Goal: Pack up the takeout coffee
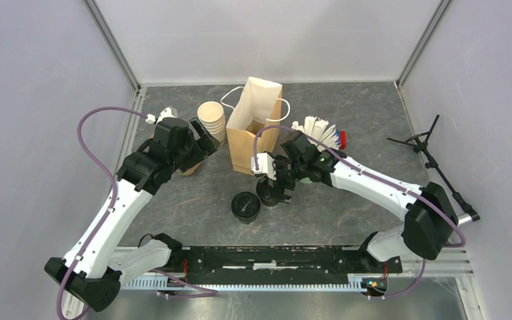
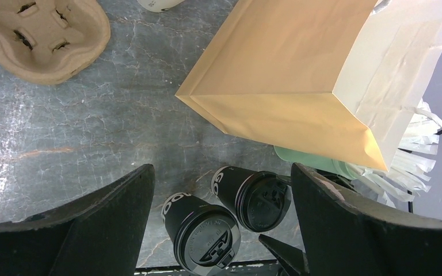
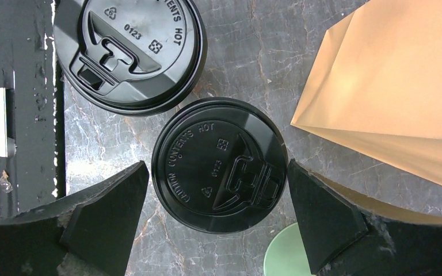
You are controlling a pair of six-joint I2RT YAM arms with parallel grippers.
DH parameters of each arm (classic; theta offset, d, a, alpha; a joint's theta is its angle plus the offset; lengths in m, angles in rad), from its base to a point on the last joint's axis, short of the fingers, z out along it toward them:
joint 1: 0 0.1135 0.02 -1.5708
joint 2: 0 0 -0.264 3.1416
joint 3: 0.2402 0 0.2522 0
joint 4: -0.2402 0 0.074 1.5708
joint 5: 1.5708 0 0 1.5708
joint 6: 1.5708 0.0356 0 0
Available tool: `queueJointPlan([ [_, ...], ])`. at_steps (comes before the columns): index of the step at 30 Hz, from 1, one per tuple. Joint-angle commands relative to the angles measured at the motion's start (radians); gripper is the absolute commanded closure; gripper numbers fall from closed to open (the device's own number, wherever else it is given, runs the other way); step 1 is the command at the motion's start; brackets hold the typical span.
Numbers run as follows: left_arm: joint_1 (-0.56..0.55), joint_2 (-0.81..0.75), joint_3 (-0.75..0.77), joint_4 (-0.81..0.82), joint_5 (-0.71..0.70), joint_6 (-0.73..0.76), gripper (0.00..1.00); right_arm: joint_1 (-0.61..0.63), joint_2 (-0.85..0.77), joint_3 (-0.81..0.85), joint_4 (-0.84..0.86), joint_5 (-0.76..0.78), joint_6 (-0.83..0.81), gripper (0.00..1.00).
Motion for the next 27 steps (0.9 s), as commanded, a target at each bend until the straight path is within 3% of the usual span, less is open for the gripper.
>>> queueJointPlan([
  [1,0.009,-0.002,-0.001,0.032,-0.014,0.049,0.07,-0.002,0.01,0.042,-0.001,0.001,-0.005,0.02],
  [15,0.011,0.001,-0.003,0.049,0.001,0.068,0.07,-0.001,0.032,0.037,0.016,0.024,0.01,0.02],
  [19,0.011,-0.011,-0.005,0.085,0.01,0.086,0.12,-0.001,0.028,0.044,0.015,0.031,0.014,0.1],
  [27,0.01,0.03,0.011,0.137,0.067,0.011,0.16,-0.002,-0.019,0.043,0.007,0.028,0.075,0.14],
])
